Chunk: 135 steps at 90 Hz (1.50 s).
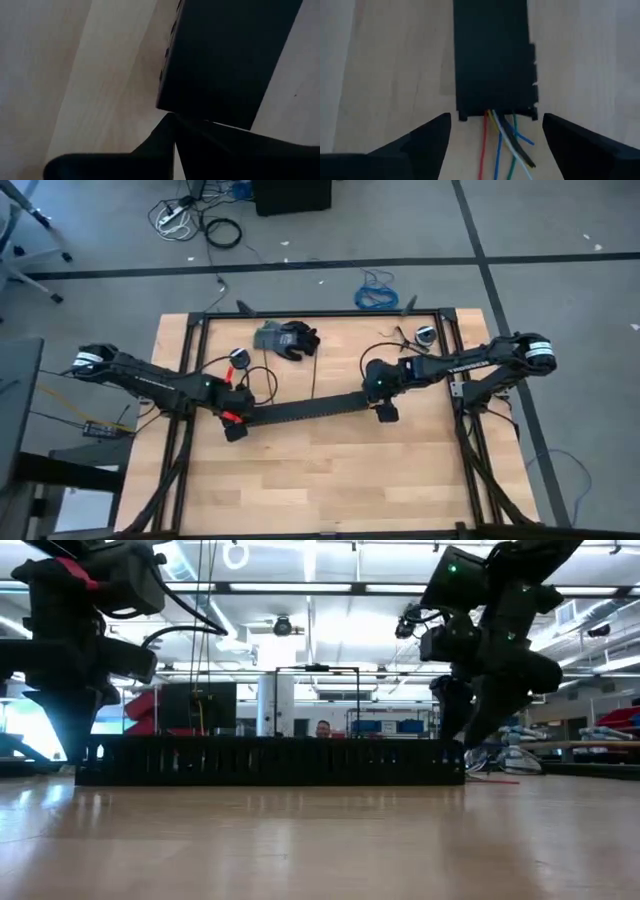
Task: Ziptie cables
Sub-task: Close the black cable duct cover
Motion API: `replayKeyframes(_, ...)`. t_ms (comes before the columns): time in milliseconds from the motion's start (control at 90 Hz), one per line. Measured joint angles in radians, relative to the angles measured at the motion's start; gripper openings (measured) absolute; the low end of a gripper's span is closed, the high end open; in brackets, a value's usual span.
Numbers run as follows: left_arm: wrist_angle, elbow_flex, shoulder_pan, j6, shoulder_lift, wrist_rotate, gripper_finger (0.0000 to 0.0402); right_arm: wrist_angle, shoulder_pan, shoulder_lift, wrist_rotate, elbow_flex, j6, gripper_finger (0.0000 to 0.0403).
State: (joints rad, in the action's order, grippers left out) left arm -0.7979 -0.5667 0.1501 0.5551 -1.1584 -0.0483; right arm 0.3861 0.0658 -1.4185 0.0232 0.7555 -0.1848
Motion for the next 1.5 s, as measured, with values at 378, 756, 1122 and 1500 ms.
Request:
replayKeyframes(378,0.000,0.000,0.000,-0.002,0.000,0.001,0.0000,-0.024,0.003,-0.040,-0.017,0.000,0.006,0.0307)
replayKeyframes(756,-0.002,0.000,0.000,-0.001,0.000,0.001,0.0000,-0.021,0.003,-0.041,-0.017,0.000,0.007,0.0307)
replayKeyframes(1122,-0.001,0.000,0.000,-0.001,0.000,0.001,0.0000,-0.020,0.003,-0.034,-0.017,0.000,0.017,0.0306)
replayKeyframes(1500,0.000,0.000,0.000,0.001,0.000,0.001,0.0000,-0.019,0.003,-0.034,-0.017,0.000,0.051,0.0276)
